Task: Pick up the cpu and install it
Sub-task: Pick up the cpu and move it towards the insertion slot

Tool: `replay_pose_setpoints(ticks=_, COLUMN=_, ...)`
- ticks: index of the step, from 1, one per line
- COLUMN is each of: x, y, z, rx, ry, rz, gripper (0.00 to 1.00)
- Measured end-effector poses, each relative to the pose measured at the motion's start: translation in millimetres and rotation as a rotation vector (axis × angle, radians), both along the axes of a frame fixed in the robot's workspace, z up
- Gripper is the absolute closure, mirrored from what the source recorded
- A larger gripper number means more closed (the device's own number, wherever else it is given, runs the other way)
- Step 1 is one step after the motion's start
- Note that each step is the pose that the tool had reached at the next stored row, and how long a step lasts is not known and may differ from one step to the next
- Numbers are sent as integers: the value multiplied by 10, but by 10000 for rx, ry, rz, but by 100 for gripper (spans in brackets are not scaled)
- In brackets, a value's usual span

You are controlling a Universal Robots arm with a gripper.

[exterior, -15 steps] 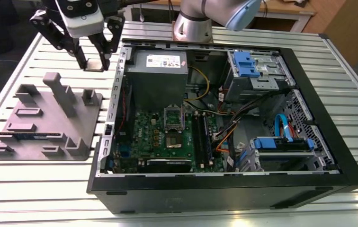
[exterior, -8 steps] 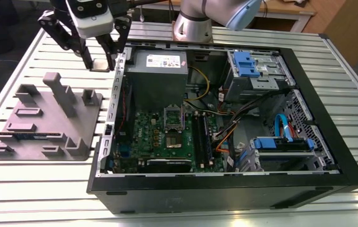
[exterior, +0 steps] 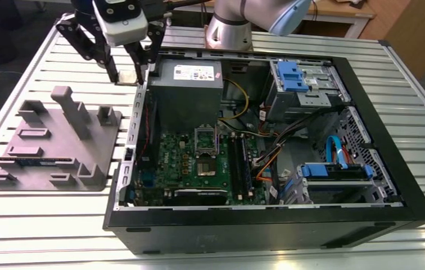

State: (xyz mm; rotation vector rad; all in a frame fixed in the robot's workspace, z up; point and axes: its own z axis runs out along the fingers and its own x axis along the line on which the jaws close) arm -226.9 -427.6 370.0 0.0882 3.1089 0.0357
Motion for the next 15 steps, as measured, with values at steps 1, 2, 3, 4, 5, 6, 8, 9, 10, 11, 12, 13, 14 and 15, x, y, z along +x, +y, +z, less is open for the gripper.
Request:
replay_pose_setpoints(ticks=1, x=13, y=0, z=0, rx=0, ry=0, rz=0, gripper=53)
replay_pose_setpoints(ticks=2, x=27, y=0, z=0, rx=0, ry=1, rz=-1, gripper=53)
replay_pose_setpoints(ticks=3, x=40, y=0, z=0, rx=0, ry=0, rz=0, gripper=53)
replay_pose_setpoints(ticks=4, x=54, y=0, z=0, rx=0, ry=1, rz=0, gripper=53)
replay_pose_setpoints(ticks=5, x=69, y=0, z=0, rx=0, ry=1, rz=0, gripper=53)
replay_pose_setpoints(ticks=6, x=83, y=0, z=0, rx=-1, ry=1, rz=0, gripper=53)
replay_pose_setpoints(ticks=8, x=111, y=0, z=-1, rx=0, ry=0, rz=0, gripper=53)
replay_pose_setpoints(ticks=9, x=123, y=0, z=-1, rx=0, ry=1, rz=0, gripper=53)
replay_pose_setpoints(ticks=10, x=134, y=0, z=-1, rx=0, ry=1, rz=0, gripper=53)
replay_pose_setpoints(ticks=11, x=145, y=0, z=-1, rx=0, ry=0, rz=-1, gripper=53)
replay_pose_setpoints(ticks=12, x=157, y=0, z=-2, rx=0, ry=0, rz=0, gripper=53)
replay_pose_setpoints(ticks=13, x=168, y=0, z=-2, rx=0, ry=0, rz=0, gripper=53)
replay_pose_setpoints(ticks=14, x=179, y=0, z=-2, rx=0, ry=0, rz=0, gripper=53)
replay_pose_setpoints(ticks=15, x=191, y=0, z=-2, rx=0, ry=1, rz=0, gripper=53)
